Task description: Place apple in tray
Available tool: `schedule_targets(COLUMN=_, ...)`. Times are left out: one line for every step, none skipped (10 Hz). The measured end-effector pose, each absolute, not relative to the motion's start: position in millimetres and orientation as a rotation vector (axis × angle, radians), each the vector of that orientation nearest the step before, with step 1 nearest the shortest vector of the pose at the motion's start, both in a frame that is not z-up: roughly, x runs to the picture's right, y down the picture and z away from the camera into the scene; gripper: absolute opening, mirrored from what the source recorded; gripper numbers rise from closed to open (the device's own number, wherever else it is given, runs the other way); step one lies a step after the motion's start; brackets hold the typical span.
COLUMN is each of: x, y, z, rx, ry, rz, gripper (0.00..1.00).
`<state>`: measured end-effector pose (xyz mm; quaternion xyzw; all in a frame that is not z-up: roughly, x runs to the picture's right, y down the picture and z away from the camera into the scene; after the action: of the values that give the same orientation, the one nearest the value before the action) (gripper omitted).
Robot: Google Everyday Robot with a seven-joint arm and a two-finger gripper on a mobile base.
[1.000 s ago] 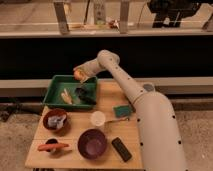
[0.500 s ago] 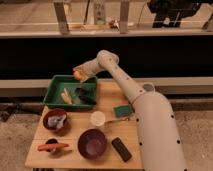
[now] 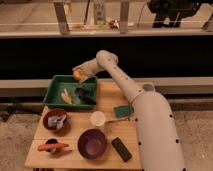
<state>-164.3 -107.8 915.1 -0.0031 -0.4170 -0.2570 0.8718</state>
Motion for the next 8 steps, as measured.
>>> schedule_targets(x=-163.9, y=-107.7, z=915.3, rx=-0.006, ry=-0.871, rz=-0.537, gripper=0.56)
schedule_targets(x=-163.2, y=-108.2, z=914.7, rx=-0.004, ry=-0.873, rz=-0.537, gripper=0.67)
schedule_targets(x=-163.0, y=-108.8, z=914.1, rx=0.0, ry=-0.875, rz=-0.54, gripper=0.76)
schedule_targets(x=-162.9, y=-108.7, z=914.0, rx=0.004, ry=-0.876, rz=-0.548, gripper=0.8)
schedule_targets(x=-163.8, y=-107.7, z=913.1, rx=0.008, ry=-0.877, rz=-0.561, gripper=0.8)
schedule_targets(x=-164.7, y=-107.9, z=912.6, rx=0.01, ry=-0.878, rz=-0.566, gripper=0.8)
schedule_targets(x=-165.1, y=-107.6, z=912.3, rx=0.011, ry=-0.88, rz=-0.568, gripper=0.8)
schedule_targets(x=-165.3, y=-107.4, z=912.1, rx=0.012, ry=-0.881, rz=-0.57, gripper=0.8)
